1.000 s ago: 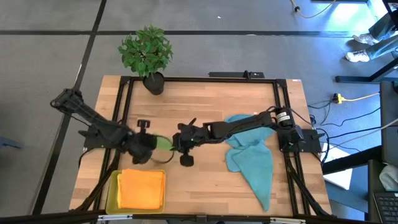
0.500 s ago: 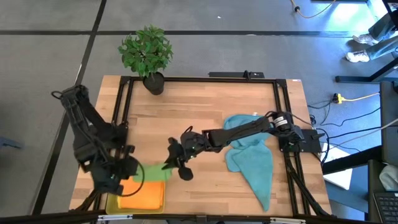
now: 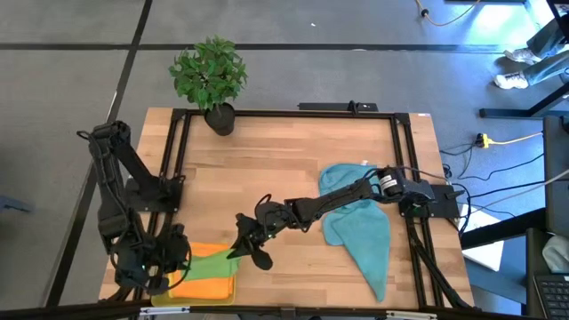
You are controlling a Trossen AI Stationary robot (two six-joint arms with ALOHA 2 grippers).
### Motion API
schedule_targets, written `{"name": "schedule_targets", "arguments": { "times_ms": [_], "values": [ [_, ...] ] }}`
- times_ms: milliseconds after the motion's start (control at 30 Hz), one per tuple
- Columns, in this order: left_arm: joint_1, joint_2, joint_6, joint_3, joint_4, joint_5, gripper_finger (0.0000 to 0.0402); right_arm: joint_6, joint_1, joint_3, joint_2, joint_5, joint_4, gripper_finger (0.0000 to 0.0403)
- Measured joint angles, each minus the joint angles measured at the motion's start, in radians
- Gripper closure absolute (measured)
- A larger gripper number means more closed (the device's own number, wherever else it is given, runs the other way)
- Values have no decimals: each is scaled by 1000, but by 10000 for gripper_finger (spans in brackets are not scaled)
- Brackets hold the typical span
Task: Fold microfiber towels
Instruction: Put the folded green microfiber cloth into the yellow bin
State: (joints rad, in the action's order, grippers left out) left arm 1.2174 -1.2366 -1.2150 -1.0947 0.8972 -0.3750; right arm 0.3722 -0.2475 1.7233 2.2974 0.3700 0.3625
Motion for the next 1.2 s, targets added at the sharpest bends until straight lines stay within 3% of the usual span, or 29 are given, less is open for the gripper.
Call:
{"name": "schedule_targets", "arguments": {
  "times_ms": [200, 667, 800, 967, 1200],
  "values": [
    [28, -20, -15, 77, -129, 16, 401, 30, -12, 75, 77, 48, 2, 386],
    [127, -20, -196, 184, -377, 22, 401, 92, -25, 443, 319, 171, -135, 382],
    [131, -20, -238, 184, -361, 22, 401, 70, -25, 461, 322, 168, -179, 374],
    [131, -21, -287, 225, -347, 39, 401, -31, -27, 461, 323, 67, -273, 364],
    [143, -18, -405, 334, -420, 236, 401, -159, -27, 457, 331, 66, -356, 304]
  ]
}}
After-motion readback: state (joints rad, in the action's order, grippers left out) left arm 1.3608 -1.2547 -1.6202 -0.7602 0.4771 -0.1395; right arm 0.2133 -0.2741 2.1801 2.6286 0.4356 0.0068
